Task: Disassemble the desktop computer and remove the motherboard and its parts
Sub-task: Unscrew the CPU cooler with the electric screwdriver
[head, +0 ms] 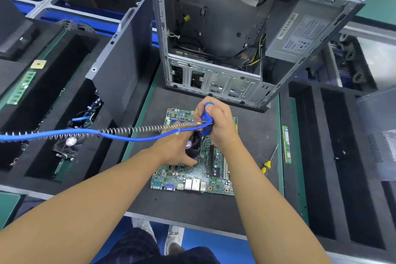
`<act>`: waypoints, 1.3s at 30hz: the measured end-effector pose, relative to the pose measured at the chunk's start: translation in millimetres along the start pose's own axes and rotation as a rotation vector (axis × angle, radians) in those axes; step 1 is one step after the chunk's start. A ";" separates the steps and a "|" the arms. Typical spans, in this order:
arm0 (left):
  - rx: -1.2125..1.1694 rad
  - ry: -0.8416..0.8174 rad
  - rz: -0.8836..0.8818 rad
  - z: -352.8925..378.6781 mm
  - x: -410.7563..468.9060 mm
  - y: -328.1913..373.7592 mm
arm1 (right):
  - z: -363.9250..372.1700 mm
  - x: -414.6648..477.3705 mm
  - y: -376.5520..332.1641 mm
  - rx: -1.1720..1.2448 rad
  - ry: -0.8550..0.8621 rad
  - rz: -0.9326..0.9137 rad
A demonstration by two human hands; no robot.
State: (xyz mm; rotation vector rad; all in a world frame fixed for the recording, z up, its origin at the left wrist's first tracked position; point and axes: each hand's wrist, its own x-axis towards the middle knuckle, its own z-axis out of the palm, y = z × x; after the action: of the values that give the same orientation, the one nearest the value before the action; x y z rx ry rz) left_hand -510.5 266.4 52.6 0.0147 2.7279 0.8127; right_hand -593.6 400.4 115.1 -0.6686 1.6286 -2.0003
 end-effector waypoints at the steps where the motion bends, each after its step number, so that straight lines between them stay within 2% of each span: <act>1: -0.005 -0.013 -0.004 -0.3 0.0 0.3 | -0.1 -0.8 -0.7 0.002 0.000 -0.004; 7: 0.060 -0.040 -0.019 -1.7 -2.3 3.7 | 4.6 -12.9 -2.1 0.011 -0.012 -0.039; 13: 0.249 -0.033 0.068 -8.0 -4.9 6.1 | 4.9 -27.8 -4.1 0.092 0.025 -0.055; 23: 0.196 0.058 0.106 -5.7 -8.2 5.4 | 7.6 -36.5 11.1 0.122 0.082 -0.019; 28: 0.192 0.053 0.088 -4.0 -6.5 3.3 | 4.2 -39.1 18.7 0.138 0.146 -0.022; 34: 0.227 0.062 0.057 -3.7 -3.7 5.7 | 7.3 -41.9 16.9 0.080 0.116 -0.041; 39: 0.157 0.021 0.062 -3.0 -4.5 3.2 | 9.1 -43.9 16.9 0.042 0.220 -0.060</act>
State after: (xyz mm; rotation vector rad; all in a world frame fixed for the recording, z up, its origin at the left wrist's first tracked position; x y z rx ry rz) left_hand -507.3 267.1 58.0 0.1248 2.8169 0.6157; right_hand -553.0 418.3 96.7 -0.5016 1.7020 -2.2106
